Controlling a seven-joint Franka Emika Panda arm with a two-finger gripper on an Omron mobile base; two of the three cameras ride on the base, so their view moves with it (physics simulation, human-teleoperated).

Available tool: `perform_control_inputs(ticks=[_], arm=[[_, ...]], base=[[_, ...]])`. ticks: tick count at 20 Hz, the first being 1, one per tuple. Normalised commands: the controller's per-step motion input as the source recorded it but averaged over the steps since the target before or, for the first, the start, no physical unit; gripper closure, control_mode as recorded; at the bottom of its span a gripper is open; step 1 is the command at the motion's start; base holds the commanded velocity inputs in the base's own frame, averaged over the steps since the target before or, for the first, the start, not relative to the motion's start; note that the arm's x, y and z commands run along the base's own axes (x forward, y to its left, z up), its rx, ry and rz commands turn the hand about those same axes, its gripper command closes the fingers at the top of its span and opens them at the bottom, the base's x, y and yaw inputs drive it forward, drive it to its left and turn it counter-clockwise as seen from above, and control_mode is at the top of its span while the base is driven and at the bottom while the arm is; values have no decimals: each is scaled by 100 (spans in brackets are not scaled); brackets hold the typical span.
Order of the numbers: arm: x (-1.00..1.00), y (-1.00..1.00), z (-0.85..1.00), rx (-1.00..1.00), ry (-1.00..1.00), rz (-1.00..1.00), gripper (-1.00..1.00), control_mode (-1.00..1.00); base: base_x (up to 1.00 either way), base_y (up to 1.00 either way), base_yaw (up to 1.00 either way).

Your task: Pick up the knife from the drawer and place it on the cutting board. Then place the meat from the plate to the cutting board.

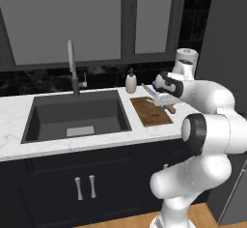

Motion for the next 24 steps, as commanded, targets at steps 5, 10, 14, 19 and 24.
perform_control_inputs(ticks=[5, 10, 14, 19, 24], arm=[[51, -1, -53, 0, 8, -7, 100, -100], [46, -5, -48, 0, 7, -5, 100, -100], [40, -11, -42, 0, 5, -2, 100, -100], [39, -23, -25, 2, 2, 0, 100, -100], [37, -3, -21, 0, 1, 0, -100, -100]], base=[[0, 0, 0], [0, 0, 0], [0, 0, 0], [0, 0, 0], [0, 0, 0]])
